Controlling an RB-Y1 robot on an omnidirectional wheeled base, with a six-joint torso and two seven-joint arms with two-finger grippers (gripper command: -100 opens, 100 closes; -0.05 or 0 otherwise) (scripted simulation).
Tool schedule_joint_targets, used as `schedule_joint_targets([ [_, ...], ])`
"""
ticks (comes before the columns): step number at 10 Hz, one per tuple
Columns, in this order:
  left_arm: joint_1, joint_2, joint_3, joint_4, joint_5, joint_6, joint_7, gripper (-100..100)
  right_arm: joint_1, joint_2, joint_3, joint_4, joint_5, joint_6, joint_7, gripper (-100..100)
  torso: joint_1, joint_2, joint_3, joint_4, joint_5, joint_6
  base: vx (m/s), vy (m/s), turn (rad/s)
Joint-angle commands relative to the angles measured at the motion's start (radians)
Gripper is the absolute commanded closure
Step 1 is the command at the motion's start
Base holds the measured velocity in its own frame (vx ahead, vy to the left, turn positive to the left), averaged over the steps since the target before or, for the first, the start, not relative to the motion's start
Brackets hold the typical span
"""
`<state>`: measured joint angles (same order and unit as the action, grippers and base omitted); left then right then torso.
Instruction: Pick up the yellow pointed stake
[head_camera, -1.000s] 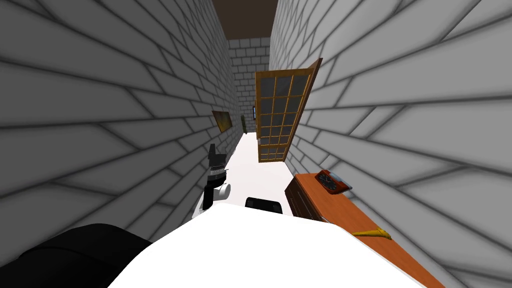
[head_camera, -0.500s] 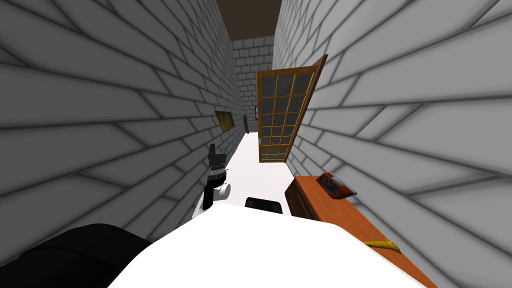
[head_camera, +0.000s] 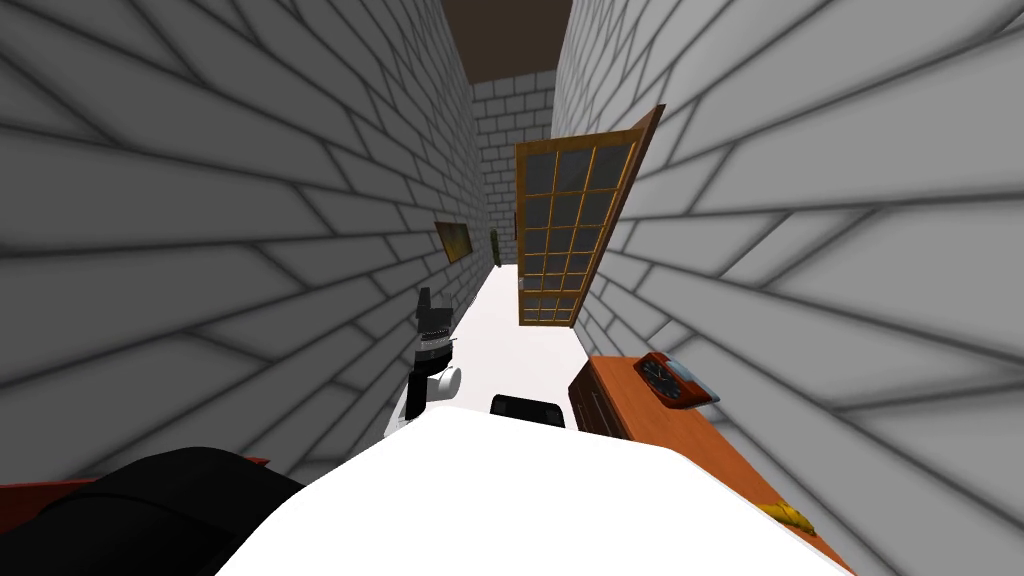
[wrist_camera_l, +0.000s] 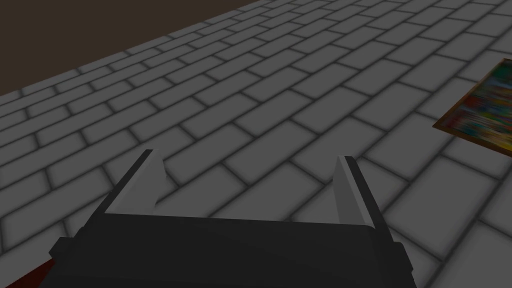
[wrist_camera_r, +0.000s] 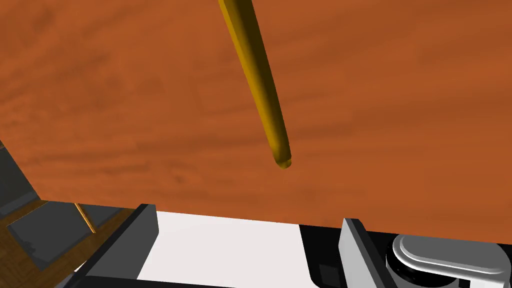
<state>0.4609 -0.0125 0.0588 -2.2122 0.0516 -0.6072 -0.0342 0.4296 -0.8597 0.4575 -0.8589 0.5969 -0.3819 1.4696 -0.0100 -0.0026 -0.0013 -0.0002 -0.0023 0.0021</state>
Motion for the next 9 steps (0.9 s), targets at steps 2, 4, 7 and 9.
schedule_joint_targets([
  [2,0.000,0.000,0.000,0.000,0.000,0.000,0.000,0,-0.027,-0.016,0.020,0.087,0.065,-0.024,0.062,-100,0.001,0.000,0.000,0.000,0.000,0.000,0.036,-0.116,0.088],
  [4,0.000,0.000,0.000,0.000,0.000,0.000,0.000,0,-0.039,-0.019,0.030,0.128,0.092,-0.030,0.084,-100,0.001,0.000,0.000,0.000,0.000,0.000,0.018,-0.097,0.066],
  [7,0.000,0.000,0.000,0.000,0.000,0.000,0.000,0,-0.067,-0.019,0.054,0.200,0.156,-0.045,0.130,-100,-0.001,-0.001,0.000,0.000,0.000,0.000,0.032,-0.132,0.072],
  [9,0.000,0.000,0.000,0.000,0.000,0.000,0.000,0,-0.083,-0.014,0.056,0.228,0.165,-0.056,0.139,-100,-0.001,0.000,0.000,0.000,0.000,0.000,0.010,-0.107,0.037],
])
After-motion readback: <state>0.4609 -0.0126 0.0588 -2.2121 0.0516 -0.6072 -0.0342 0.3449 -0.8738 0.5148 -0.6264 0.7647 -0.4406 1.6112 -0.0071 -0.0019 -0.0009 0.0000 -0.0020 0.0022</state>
